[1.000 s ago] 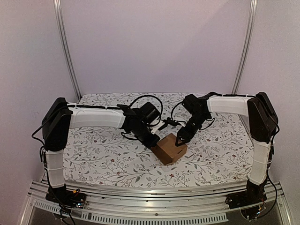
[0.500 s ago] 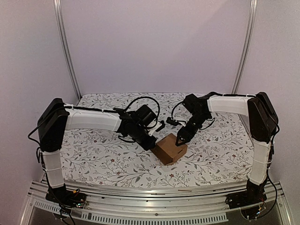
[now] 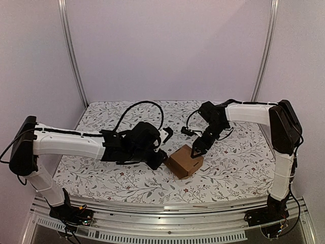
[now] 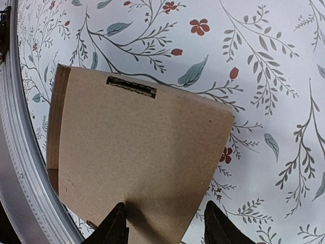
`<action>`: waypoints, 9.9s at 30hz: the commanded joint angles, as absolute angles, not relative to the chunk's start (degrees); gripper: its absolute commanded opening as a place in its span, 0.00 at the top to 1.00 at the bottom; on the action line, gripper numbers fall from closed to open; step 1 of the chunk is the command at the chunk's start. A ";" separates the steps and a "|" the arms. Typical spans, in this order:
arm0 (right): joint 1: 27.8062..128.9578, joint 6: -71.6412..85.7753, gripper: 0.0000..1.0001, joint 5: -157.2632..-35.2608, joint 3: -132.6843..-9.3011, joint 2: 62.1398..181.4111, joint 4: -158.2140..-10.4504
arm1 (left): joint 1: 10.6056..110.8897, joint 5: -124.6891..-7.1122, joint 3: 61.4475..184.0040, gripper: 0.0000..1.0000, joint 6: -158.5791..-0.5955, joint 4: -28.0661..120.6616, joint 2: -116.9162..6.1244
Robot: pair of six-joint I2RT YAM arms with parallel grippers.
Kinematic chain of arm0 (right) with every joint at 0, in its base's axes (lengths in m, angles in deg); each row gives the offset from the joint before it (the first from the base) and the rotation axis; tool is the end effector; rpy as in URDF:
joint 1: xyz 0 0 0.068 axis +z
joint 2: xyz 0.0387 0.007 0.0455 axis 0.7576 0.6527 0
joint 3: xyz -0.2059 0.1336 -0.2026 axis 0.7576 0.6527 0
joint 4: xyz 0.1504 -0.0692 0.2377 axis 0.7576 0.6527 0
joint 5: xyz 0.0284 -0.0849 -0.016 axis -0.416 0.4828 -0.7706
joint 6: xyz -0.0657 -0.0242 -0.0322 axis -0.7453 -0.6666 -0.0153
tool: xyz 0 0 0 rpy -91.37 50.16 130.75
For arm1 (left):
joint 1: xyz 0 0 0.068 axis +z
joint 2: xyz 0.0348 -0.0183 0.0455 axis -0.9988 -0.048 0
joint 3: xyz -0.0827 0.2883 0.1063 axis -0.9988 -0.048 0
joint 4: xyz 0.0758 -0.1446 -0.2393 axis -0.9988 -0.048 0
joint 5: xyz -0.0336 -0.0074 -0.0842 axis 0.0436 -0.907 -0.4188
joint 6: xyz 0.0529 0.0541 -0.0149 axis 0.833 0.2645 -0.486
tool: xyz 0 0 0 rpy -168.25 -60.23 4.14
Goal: Fold the paper box
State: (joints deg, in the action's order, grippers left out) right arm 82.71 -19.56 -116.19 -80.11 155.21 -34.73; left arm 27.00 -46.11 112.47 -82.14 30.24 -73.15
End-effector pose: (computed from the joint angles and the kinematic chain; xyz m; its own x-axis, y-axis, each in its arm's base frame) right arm 0.3507 0.2681 0.1817 -0.5845 -0.7464 -0.3183 -0.8015 0.4700 0.3696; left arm 0.2102 -0.3414 0.2343 -0.5320 0.4488 -0.7180 0.6711 0.7405 -0.0345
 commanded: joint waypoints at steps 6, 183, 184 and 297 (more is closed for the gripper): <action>78.99 -22.18 0.45 -114.49 -77.82 147.80 -33.34 | 15.37 -43.58 118.18 0.60 -87.80 32.49 -78.83; 75.94 -18.73 0.69 -130.89 -80.26 165.37 -28.16 | 19.62 -49.54 132.37 1.00 -78.93 19.38 -94.98; 76.04 -18.73 0.69 -130.90 -80.26 165.26 -28.16 | 19.65 -49.35 132.75 1.00 -78.91 19.14 -95.07; 81.51 -14.72 0.59 -121.62 -88.30 164.85 -26.14 | 31.50 -59.13 105.62 1.00 -75.83 49.41 -87.30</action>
State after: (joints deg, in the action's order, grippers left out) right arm 80.94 -14.97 -121.77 -88.31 162.01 -24.90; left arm 33.49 -60.45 105.41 -77.55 50.74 -87.78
